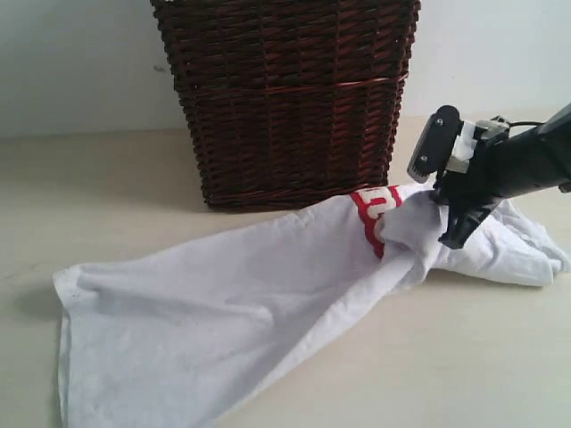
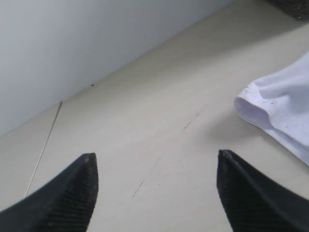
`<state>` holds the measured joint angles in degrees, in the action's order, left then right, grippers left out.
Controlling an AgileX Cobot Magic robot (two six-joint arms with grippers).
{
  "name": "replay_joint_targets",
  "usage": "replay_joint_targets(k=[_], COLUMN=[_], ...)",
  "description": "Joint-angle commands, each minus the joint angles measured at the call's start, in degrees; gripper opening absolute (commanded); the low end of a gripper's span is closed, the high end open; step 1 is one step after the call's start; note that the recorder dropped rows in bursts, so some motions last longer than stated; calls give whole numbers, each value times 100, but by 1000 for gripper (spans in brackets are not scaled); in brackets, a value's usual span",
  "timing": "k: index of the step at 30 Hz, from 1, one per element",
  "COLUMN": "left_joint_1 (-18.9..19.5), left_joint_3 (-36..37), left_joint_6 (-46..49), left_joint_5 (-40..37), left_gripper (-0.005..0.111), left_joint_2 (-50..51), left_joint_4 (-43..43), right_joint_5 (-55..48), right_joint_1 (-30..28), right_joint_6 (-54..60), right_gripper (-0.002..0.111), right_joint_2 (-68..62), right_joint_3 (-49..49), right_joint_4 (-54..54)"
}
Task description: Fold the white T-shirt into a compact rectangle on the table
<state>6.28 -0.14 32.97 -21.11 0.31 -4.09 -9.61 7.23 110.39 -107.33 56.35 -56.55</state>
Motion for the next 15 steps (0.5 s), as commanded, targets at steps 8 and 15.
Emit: replay_joint_targets(k=[8,15], left_joint_1=[-18,-18], left_joint_3=[14,14], left_joint_6=[-3,-3], left_joint_5=[18,18], left_gripper=[67,67], left_joint_2=[-31,-31], left_joint_4=[-8,-8], right_joint_5=[52,82], right_joint_1=[7,7], right_joint_6=[-965,-1702], right_gripper=[47,47], right_joint_2=[-254,-337], right_joint_3=[78,78], right_joint_4=[-250,-722])
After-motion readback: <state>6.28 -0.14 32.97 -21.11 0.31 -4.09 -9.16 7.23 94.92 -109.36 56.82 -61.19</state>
